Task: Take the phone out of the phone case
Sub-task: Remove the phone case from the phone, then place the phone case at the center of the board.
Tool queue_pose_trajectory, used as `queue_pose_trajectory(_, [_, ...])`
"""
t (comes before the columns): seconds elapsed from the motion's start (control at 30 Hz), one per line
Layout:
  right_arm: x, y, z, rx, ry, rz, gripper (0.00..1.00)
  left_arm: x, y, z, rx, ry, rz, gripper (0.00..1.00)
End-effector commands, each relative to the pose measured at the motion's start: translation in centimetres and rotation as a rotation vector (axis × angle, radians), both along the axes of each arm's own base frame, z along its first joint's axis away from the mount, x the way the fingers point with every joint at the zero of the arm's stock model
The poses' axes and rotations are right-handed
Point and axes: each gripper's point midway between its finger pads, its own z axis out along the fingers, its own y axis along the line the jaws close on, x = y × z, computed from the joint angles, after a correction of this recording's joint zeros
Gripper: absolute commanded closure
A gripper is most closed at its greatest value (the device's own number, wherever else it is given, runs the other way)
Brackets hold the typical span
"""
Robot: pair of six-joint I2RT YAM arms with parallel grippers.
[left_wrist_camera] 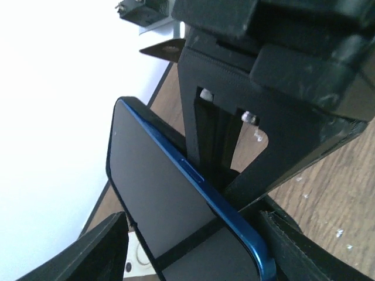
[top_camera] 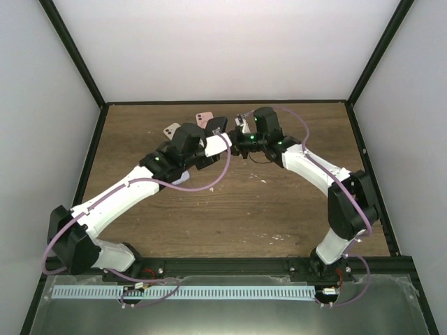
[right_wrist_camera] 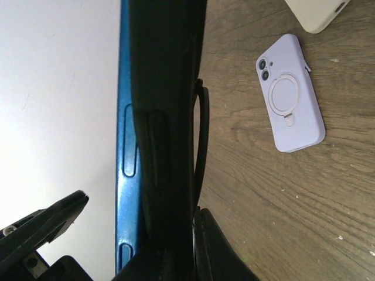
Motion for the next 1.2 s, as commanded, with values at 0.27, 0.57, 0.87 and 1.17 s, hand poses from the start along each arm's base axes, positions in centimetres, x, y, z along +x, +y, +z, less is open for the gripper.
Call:
queue_pose_trajectory(0.27, [-2.1,1.6,2.9,0.071,-0.077,0.108,0.99,2.1,3.3,-1.9,0.251,-0.204,0.136,0.47])
queue_pose_trajectory(0.57, [-3.5,2.5,2.5,0.070,-0.103,0.158,0.99,2.7,3.2,-2.9,0.283,-0.216,0.151,0.60])
queue_pose_trajectory(0.87, [-3.0,1.9,1.7,0.013,-0.148,0.124,0.99,2.5,4.1,-1.6,0.288,-0.227,0.160,0.91])
queue_pose_trajectory(1.17, [-1.5,0.0,-2.0,-0.046,-0.105,0.052,0.99,3.7,6.2,3.3,0.196,-0.258,0.220,1.00])
